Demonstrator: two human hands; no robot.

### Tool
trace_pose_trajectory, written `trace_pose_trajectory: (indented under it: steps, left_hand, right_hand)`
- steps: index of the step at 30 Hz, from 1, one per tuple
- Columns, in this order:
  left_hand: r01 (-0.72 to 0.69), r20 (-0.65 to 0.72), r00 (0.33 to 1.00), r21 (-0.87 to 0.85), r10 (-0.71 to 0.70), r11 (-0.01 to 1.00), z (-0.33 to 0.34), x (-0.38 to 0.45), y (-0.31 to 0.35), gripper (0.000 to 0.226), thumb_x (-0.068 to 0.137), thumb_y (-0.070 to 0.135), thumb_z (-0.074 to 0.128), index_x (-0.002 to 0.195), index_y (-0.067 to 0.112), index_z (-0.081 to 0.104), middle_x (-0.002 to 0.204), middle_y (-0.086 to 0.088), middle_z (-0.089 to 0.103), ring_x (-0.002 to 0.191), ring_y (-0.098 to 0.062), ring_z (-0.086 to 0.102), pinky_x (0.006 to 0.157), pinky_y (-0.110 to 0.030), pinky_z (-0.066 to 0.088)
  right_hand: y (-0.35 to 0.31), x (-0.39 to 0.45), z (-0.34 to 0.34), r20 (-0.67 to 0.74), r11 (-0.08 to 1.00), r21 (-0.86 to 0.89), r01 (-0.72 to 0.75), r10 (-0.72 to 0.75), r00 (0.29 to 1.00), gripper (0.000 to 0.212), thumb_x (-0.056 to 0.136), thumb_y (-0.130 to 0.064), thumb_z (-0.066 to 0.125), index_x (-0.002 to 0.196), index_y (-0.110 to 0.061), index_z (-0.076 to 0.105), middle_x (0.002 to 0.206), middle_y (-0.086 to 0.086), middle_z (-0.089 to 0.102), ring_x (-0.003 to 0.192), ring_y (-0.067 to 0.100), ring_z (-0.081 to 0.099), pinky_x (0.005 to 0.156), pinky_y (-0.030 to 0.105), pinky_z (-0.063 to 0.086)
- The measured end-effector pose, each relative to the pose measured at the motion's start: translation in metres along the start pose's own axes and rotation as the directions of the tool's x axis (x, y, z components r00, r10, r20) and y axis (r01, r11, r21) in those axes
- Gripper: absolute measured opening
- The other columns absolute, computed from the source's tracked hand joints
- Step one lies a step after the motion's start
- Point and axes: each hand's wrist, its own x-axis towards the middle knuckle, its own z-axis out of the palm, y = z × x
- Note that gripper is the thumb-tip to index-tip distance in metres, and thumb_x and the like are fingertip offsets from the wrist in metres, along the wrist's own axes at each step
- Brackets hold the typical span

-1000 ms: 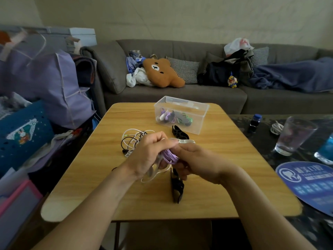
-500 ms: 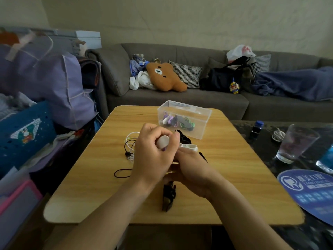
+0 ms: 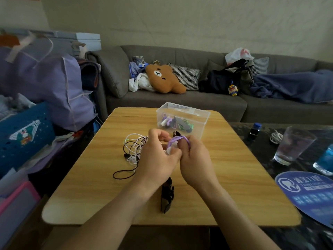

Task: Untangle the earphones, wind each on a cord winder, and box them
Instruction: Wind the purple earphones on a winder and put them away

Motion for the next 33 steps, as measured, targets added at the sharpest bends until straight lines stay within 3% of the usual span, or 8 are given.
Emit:
trace_pose_trajectory:
  steps: [5, 7, 9, 11, 17, 23, 28, 33]
  left_hand:
    - [0.142, 0.244, 0.966, -0.220, -0.086, 0.965, -0.016, 0.002, 0.007, 0.019, 0.097, 0.009, 0.049, 0.085, 0.015, 0.063, 0.062, 0.008, 0.060, 0.053, -0.002, 0.060, 0.052, -0.018, 0.049]
    - [0.179, 0.301, 0.949, -0.274, -0.092, 0.945, -0.019, 0.003, 0.007, 0.025, 0.099, 0.001, 0.041, 0.098, 0.011, 0.064, 0.074, -0.003, 0.061, 0.055, -0.006, 0.061, 0.052, -0.025, 0.050]
    - [0.223, 0.336, 0.936, -0.328, -0.107, 0.918, -0.018, 0.002, 0.005, 0.030, 0.099, -0.002, 0.037, 0.113, 0.011, 0.061, 0.083, -0.010, 0.060, 0.057, -0.015, 0.062, 0.050, -0.032, 0.045]
    - [0.237, 0.338, 0.933, -0.316, -0.125, 0.919, -0.016, 0.001, 0.003, 0.030, 0.100, -0.002, 0.038, 0.114, 0.015, 0.058, 0.081, -0.009, 0.057, 0.055, -0.017, 0.058, 0.047, -0.028, 0.038]
    - [0.306, 0.320, 0.931, -0.417, -0.177, 0.855, -0.015, -0.001, 0.009, 0.024, 0.105, 0.012, 0.042, 0.119, 0.027, 0.054, 0.083, -0.005, 0.062, 0.056, -0.015, 0.053, 0.042, -0.023, 0.036]
    - [0.318, 0.290, 0.938, -0.505, -0.189, 0.802, -0.014, -0.003, 0.010, 0.033, 0.100, 0.001, 0.038, 0.122, 0.023, 0.049, 0.051, 0.009, 0.057, 0.043, -0.009, 0.045, 0.042, -0.024, 0.028]
    - [0.352, 0.231, 0.935, -0.525, -0.268, 0.775, -0.007, -0.002, 0.003, 0.023, 0.100, 0.001, 0.038, 0.113, 0.016, 0.049, 0.067, -0.002, 0.064, 0.049, -0.016, 0.044, 0.046, -0.025, 0.027]
    - [0.346, 0.190, 0.938, -0.443, -0.291, 0.827, 0.000, 0.000, -0.008, 0.016, 0.103, 0.006, 0.034, 0.114, 0.010, 0.045, 0.053, 0.008, 0.062, 0.043, -0.016, 0.040, 0.042, -0.022, 0.027]
  right_hand:
    - [0.001, 0.002, 0.005, 0.025, 0.987, -0.035, 0.159, -0.158, 0.987, 0.020, 0.106, -0.025, 0.043, 0.103, -0.019, 0.061, 0.099, -0.003, 0.062, 0.086, 0.012, 0.061, 0.074, 0.036, 0.054]
    - [0.003, 0.004, 0.003, 0.042, 0.984, -0.013, 0.177, -0.176, 0.983, 0.018, 0.105, -0.024, 0.045, 0.106, -0.018, 0.062, 0.109, -0.005, 0.059, 0.094, 0.012, 0.061, 0.080, 0.038, 0.056]
    - [0.004, 0.005, 0.001, 0.071, 0.978, -0.047, 0.201, -0.198, 0.978, 0.017, 0.105, -0.023, 0.048, 0.105, -0.015, 0.063, 0.121, -0.006, 0.052, 0.101, 0.008, 0.057, 0.084, 0.020, 0.052]
    - [0.003, 0.005, -0.002, 0.082, 0.971, -0.084, 0.223, -0.216, 0.973, 0.015, 0.104, -0.022, 0.049, 0.106, -0.017, 0.063, 0.123, -0.006, 0.051, 0.100, 0.005, 0.054, 0.080, 0.009, 0.044]
    - [0.000, 0.006, -0.002, -0.006, 0.930, -0.053, 0.363, -0.364, 0.931, 0.014, 0.100, -0.011, 0.056, 0.106, -0.013, 0.068, 0.114, -0.001, 0.058, 0.097, 0.006, 0.058, 0.078, 0.015, 0.048]
    - [-0.006, 0.001, 0.002, -0.050, 0.894, -0.081, 0.441, -0.445, 0.894, 0.013, 0.098, -0.009, 0.061, 0.105, -0.012, 0.070, 0.108, -0.002, 0.058, 0.094, 0.000, 0.055, 0.075, 0.006, 0.043]
    - [-0.005, 0.005, 0.004, 0.021, 0.886, -0.164, 0.435, -0.437, 0.899, 0.011, 0.098, -0.021, 0.061, 0.098, -0.018, 0.072, 0.094, -0.007, 0.062, 0.080, 0.006, 0.058, 0.066, 0.019, 0.045]
    - [-0.006, 0.004, 0.011, 0.019, 0.927, -0.177, 0.331, -0.333, 0.943, 0.013, 0.097, -0.024, 0.061, 0.090, -0.021, 0.072, 0.079, -0.014, 0.060, 0.073, 0.003, 0.056, 0.061, 0.012, 0.038]
